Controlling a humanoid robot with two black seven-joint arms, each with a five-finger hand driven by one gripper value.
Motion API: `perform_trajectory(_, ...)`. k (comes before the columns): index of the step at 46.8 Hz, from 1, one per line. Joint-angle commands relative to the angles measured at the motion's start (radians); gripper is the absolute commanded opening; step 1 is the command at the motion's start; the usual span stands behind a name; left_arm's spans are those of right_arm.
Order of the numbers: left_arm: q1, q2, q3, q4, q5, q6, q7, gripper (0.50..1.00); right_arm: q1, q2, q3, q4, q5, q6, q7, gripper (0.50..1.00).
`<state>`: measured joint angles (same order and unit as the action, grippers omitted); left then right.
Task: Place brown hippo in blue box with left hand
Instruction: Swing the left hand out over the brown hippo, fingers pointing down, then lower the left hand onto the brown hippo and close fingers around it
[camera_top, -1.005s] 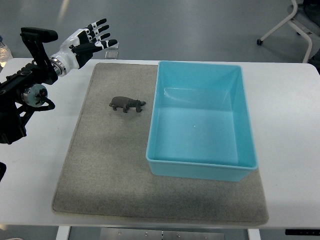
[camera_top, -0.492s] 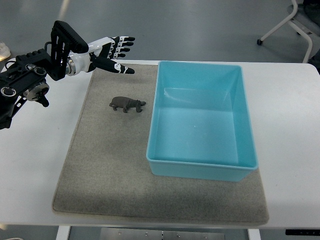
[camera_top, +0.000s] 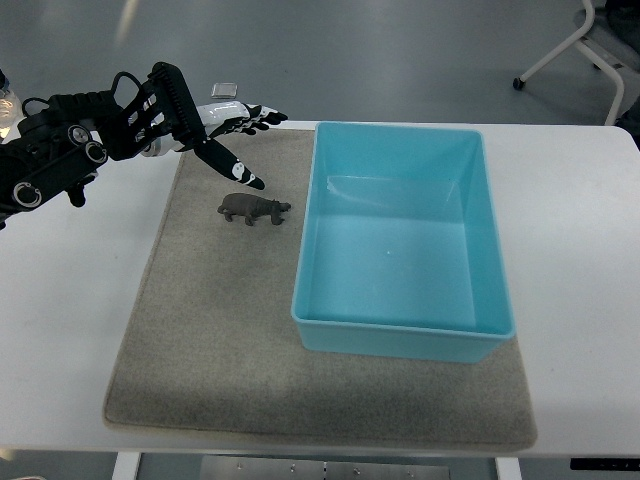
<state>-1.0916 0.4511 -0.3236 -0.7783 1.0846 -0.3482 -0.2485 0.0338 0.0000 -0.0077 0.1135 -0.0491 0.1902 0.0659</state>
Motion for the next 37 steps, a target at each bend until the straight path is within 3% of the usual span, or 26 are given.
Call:
perform_trajectory(1,-0.010,0.001,0.000,-0.009,0.060,0.000,0.000,0.994,0.000,0.000,0.000,0.000,0.000,0.000,0.000,0.936)
perform_trajectory(15,-0.017,0.029,0.015,-0.093,0.211,-0.015,-0.005,0.994,0.000,0.000,0.000,0.000,0.000,0.000,0.000,0.936)
perform_trajectory(25,-0.034,0.041,0.084,-0.095,0.245,-0.043,-0.058,0.994,0.000,0.000,0.000,0.000,0.000,0.000,0.000,0.936)
perform_trajectory(37,-0.047,0.044,0.089,-0.095,0.346,-0.044,-0.063,0.994,0.000,0.000,0.000,0.000,0.000,0.000,0.000,0.936)
